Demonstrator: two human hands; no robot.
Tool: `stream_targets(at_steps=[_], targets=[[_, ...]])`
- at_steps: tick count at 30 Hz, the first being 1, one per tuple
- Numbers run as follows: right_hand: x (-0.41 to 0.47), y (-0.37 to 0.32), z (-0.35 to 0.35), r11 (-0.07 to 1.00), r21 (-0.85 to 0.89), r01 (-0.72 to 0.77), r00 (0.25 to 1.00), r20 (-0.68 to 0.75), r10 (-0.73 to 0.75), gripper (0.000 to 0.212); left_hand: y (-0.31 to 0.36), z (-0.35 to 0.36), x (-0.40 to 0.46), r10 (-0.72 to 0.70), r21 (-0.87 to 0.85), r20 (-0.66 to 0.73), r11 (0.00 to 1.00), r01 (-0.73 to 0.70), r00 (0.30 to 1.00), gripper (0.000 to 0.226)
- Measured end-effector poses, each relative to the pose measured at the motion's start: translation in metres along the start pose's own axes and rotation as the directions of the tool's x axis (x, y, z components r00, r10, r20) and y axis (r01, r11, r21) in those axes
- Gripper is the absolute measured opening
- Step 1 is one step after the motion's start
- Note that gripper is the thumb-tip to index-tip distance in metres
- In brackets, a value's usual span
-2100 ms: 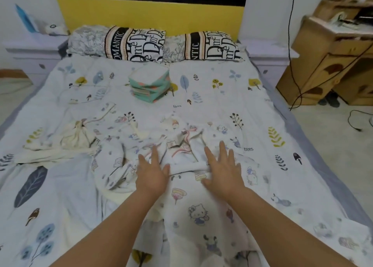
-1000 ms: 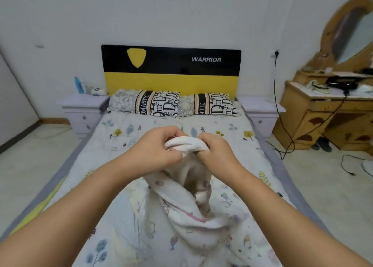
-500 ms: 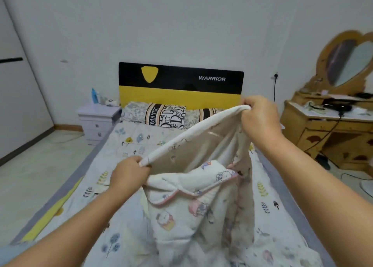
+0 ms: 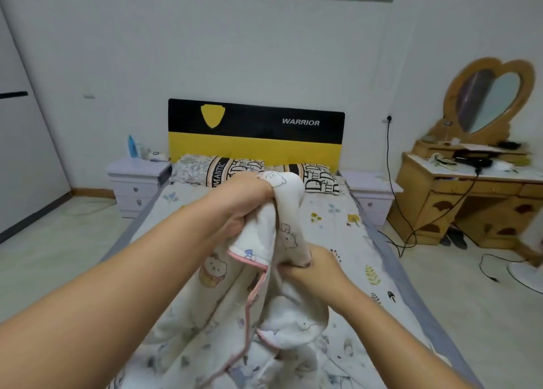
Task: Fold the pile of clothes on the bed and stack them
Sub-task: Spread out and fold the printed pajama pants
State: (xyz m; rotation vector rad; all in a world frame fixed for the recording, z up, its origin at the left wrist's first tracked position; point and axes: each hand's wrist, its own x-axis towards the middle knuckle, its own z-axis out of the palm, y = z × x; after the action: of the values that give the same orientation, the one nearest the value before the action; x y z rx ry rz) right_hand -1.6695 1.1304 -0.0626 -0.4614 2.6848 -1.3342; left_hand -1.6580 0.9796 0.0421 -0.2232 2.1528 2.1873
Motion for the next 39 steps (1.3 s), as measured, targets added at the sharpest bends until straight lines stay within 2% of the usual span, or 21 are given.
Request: stream_targets(at_steps=[2, 3, 5, 8, 9, 10, 11, 13, 15, 17, 19, 22, 24, 26, 29, 31, 33, 35, 37, 38, 39], targets=[[0.004, -0.003, -0.006, 0.998, -0.028, -0.053, 0.995, -0.082, 0.051, 0.023, -0.003, -0.017, 0.002, 0.12, 0.279, -0.05, 0.955, -0.101, 0.992, 0.03], [0.007, -0.003, -0.013, 0.996, -0.025, -0.089, 0.989, -0.122, 0.086, 0.026, -0.005, -0.029, 0.002, 0.207, 0.466, -0.082, 0.873, -0.146, 0.975, 0.035], [0.009, -0.003, -0.029, 0.991, -0.005, -0.132, 0.975, -0.179, 0.129, 0.027, -0.016, -0.057, 0.004, 0.352, 0.755, -0.093, 0.635, -0.164, 0.931, 0.035], [0.013, -0.011, -0.042, 0.982, -0.14, -0.126, 0.96, -0.268, 0.085, 0.037, -0.046, -0.088, 0.007, 0.366, 0.947, -0.072, 0.317, -0.051, 0.928, 0.037], [0.016, -0.016, -0.043, 0.972, -0.205, -0.114, 0.953, -0.299, 0.048, 0.038, -0.057, -0.095, 0.009, 0.378, 0.973, -0.08, 0.232, -0.01, 0.922, 0.034], [0.017, -0.021, -0.043, 0.961, -0.259, -0.101, 0.947, -0.322, 0.013, 0.037, -0.067, -0.101, 0.011, 0.411, 0.978, -0.11, 0.205, 0.026, 0.905, 0.028], [0.019, -0.026, -0.044, 0.95, -0.297, -0.095, 0.942, -0.337, -0.011, 0.035, -0.076, -0.107, 0.013, 0.442, 0.966, -0.177, 0.251, 0.068, 0.879, 0.022], [0.02, -0.032, -0.045, 0.938, -0.327, -0.113, 0.933, -0.36, -0.013, 0.029, -0.095, -0.118, 0.015, 0.429, 0.854, -0.375, 0.504, 0.126, 0.822, 0.011], [0.017, -0.031, -0.047, 0.935, -0.314, -0.166, 0.916, -0.4, 0.028, 0.023, -0.112, -0.119, 0.013, 0.276, 0.582, -0.511, 0.808, 0.091, 0.814, 0.005], [0.012, -0.027, -0.051, 0.944, -0.258, -0.205, 0.894, -0.442, 0.074, 0.02, -0.122, -0.112, 0.009, 0.129, 0.288, -0.54, 0.957, 0.038, 0.831, 0.011], [0.008, -0.02, -0.057, 0.951, -0.206, -0.233, 0.885, -0.45, 0.12, 0.024, -0.122, -0.106, 0.007, 0.064, 0.19, -0.541, 0.981, 0.048, 0.838, 0.017], [-0.002, -0.007, -0.069, 0.972, -0.043, -0.233, 0.906, -0.373, 0.201, 0.033, -0.111, -0.105, 0.004, 0.068, 0.269, -0.454, 0.961, 0.064, 0.888, 0.023], [-0.011, 0.0, -0.079, 0.962, 0.061, -0.267, 0.908, -0.32, 0.272, 0.032, -0.097, -0.106, -0.005, 0.05, 0.308, -0.299, 0.95, 0.047, 0.953, 0.025], [-0.021, 0.007, -0.089, 0.951, 0.053, -0.306, 0.905, -0.295, 0.307, 0.024, -0.082, -0.111, -0.016, 0.002, 0.33, -0.082, 0.944, 0.026, 0.997, 0.029], [-0.038, 0.008, -0.102, 0.95, 0.03, -0.312, 0.921, -0.234, 0.31, 0.026, -0.059, -0.13, -0.035, -0.12, 0.329, 0.259, 0.944, 0.029, 0.958, 0.057], [-0.051, 0.0, -0.113, 0.953, 0.034, -0.302, 0.942, -0.143, 0.303, 0.036, -0.044, -0.14, -0.049, -0.189, 0.394, 0.379, 0.919, 0.027, 0.906, 0.061], [-0.065, -0.016, -0.128, 0.95, 0.074, -0.302, 0.953, 0.019, 0.302, 0.039, -0.03, -0.147, -0.058, -0.197, 0.422, 0.372, 0.906, 0.024, 0.907, 0.056], [-0.075, -0.031, -0.148, 0.936, 0.16, -0.313, 0.932, 0.243, 0.27, 0.068, -0.018, -0.154, -0.063, -0.138, 0.399, 0.328, 0.917, -0.005, 0.934, 0.071], [-0.077, -0.038, -0.172, 0.924, 0.275, -0.267, 0.9, 0.413, 0.138, 0.088, -0.005, -0.158, -0.067, -0.074, 0.373, 0.295, 0.927, -0.043, 0.953, 0.078], [-0.077, -0.04, -0.18, 0.917, 0.321, -0.235, 0.88, 0.471, 0.06, 0.087, 0.001, -0.159, -0.067, -0.052, 0.373, 0.281, 0.926, -0.059, 0.958, 0.078], [-0.073, -0.04, -0.185, 0.911, 0.355, -0.209, 0.862, 0.506, 0.0, 0.075, 0.005, -0.158, -0.067, -0.033, 0.38, 0.264, 0.922, -0.073, 0.964, 0.077]])
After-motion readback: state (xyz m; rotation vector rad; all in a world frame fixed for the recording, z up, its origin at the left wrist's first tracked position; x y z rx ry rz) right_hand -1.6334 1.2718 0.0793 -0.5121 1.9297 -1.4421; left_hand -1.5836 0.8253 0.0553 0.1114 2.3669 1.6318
